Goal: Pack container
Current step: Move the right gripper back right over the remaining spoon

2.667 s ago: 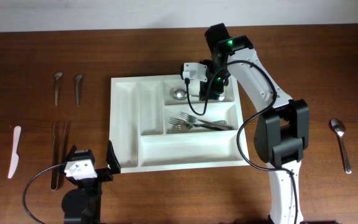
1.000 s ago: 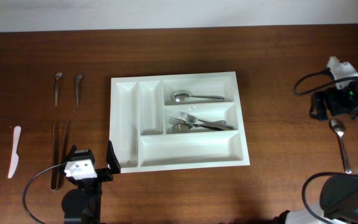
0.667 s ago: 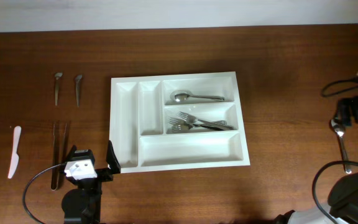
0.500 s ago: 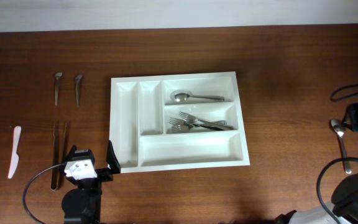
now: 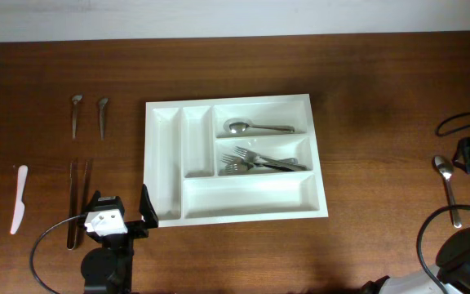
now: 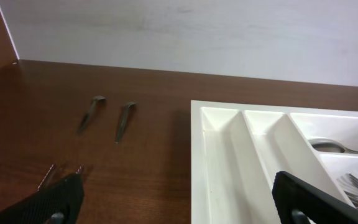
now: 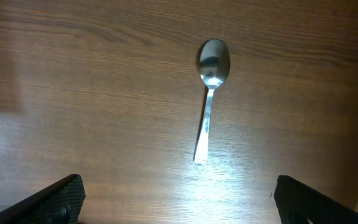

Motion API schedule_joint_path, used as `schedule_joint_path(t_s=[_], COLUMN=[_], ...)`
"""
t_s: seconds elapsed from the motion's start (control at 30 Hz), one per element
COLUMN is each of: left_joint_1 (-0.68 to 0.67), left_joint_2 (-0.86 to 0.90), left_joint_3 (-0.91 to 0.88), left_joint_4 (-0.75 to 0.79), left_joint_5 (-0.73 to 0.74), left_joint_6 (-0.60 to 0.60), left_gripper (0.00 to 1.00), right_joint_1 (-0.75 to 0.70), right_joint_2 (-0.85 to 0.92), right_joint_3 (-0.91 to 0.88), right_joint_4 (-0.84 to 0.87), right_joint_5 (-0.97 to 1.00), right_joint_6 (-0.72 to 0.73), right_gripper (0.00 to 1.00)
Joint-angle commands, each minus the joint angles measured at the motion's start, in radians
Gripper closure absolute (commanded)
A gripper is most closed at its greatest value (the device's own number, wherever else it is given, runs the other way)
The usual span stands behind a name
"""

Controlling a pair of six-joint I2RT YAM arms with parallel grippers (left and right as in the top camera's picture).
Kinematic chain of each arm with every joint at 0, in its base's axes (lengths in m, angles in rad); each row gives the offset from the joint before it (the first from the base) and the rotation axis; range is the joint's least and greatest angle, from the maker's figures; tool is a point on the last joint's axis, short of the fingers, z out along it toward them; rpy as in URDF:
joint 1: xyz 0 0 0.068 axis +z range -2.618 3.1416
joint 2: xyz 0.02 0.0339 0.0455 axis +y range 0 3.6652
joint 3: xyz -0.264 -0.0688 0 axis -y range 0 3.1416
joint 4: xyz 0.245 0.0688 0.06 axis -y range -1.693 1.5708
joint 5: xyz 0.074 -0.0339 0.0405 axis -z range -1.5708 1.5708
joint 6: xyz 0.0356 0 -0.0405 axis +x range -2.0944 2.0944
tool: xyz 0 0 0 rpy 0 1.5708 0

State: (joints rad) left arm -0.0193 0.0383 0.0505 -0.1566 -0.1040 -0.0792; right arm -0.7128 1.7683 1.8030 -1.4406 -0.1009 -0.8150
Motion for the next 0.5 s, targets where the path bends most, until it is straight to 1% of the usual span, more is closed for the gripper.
schedule_joint_path(t_s=[0.0, 0.1, 0.27, 0.4, 0.47], left_joint_1=[-0.004, -0.004, -0.004, -0.004, -0.004], left_joint_2=[-0.003, -0.003, -0.003, -0.003, -0.003], left_joint_3=[-0.005, -0.005, -0.005, -0.005, -0.005], left_joint_4=[0.003, 0.003, 0.003, 0.003, 0.003], left_joint_5=[0.011, 0.011, 0.011, 0.011, 0.011], left_joint_6=[-0.003, -0.003, -0.002, -0.003, -0.002], left_gripper=[0.01, 0.01, 0.01, 0.01, 0.01], right_joint_1=[-0.003, -0.018, -0.041, -0.040, -0.041], right_joint_2=[0.008, 0.008, 0.008, 0.008, 0.008], right_joint_3=[-0.048, -0.119, -0.245, -0.286, -0.295], right_joint_4=[0.010, 0.053, 0.165, 0.211, 0.214], right_joint_5=[0.030, 0.028, 0.022, -0.030, -0.021], right_joint_6=[0.012, 0.019, 0.100, 0.099, 0.097], right_gripper=[0.01, 0.01, 0.01, 0.01, 0.01])
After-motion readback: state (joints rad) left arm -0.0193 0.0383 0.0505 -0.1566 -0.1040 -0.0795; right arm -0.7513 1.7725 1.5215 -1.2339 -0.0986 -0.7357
